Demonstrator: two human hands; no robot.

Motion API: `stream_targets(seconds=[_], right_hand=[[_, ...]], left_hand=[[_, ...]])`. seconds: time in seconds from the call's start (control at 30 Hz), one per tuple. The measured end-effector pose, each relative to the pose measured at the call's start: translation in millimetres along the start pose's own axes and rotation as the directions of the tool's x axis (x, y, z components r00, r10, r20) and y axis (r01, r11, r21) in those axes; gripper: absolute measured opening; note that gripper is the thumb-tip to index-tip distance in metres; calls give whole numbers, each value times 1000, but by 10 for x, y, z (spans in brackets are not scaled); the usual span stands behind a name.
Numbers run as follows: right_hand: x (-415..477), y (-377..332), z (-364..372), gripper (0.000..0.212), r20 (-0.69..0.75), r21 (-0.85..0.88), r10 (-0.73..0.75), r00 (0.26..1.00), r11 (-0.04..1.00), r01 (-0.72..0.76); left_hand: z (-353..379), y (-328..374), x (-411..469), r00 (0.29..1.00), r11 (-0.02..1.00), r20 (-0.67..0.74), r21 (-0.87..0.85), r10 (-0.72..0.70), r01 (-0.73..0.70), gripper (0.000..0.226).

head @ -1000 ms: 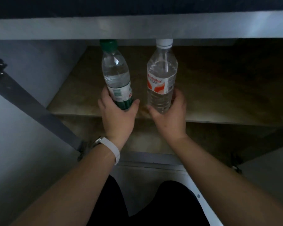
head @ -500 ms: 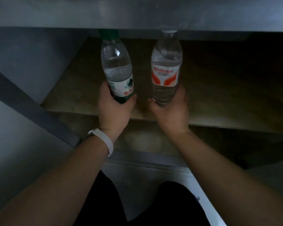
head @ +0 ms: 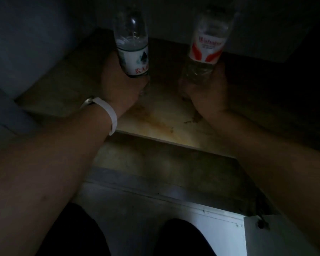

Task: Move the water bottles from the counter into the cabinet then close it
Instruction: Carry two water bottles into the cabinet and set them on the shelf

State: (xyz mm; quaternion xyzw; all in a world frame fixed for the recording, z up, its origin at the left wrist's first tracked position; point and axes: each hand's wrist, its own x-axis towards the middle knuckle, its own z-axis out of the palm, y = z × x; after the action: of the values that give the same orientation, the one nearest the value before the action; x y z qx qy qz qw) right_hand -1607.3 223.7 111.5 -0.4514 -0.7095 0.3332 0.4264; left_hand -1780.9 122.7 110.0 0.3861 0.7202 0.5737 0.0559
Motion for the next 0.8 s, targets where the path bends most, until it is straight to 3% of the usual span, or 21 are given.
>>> stream_targets(seconds=[0.3,0.63,0.8], right_hand=[[295,164,129,78,106,-30,-40,994,999,43],[286,233,183,86,98,33,-1,995,999,-2],[225,183,97,80,170,30,-35,985,999,30]], left_hand=[[164,-143,207,998,999,-29,-4,46,-46,75],[136,-187,215,997,1000,80,4,-12,11,75],[-23,-113,148,972,996,217,32,-91,86,71]])
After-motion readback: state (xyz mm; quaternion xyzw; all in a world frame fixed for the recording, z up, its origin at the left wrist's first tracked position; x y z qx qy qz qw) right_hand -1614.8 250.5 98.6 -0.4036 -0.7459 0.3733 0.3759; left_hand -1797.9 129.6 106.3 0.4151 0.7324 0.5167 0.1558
